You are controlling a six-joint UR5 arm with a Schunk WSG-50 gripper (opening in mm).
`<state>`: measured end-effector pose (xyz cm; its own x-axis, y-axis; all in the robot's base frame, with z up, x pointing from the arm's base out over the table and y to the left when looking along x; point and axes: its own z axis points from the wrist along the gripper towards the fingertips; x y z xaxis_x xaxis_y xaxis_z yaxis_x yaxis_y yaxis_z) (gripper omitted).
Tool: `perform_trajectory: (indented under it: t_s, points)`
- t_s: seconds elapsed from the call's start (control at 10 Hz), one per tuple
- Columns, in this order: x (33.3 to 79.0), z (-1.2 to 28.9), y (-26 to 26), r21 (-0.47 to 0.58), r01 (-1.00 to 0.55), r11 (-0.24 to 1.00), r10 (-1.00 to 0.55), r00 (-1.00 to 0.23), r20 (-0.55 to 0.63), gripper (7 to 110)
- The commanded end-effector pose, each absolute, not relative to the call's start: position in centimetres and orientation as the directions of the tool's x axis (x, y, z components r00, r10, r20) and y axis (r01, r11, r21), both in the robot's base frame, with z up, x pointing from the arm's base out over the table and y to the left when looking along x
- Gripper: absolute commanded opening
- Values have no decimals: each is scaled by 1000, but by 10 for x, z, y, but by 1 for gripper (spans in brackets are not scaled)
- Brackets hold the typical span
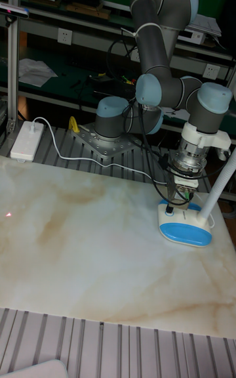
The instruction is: Turn on the desk lamp by pressing the button
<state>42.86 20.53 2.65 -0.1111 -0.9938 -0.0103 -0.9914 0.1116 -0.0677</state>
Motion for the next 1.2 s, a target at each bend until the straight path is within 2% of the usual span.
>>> perform_trajectory:
  t_s: [0.0,1.1]
  points:
    - [425,25,206,-66,-992,110,-994,-109,-12,7]
    - [426,13,208,-85,-989,119,-993,-118,-15,7]
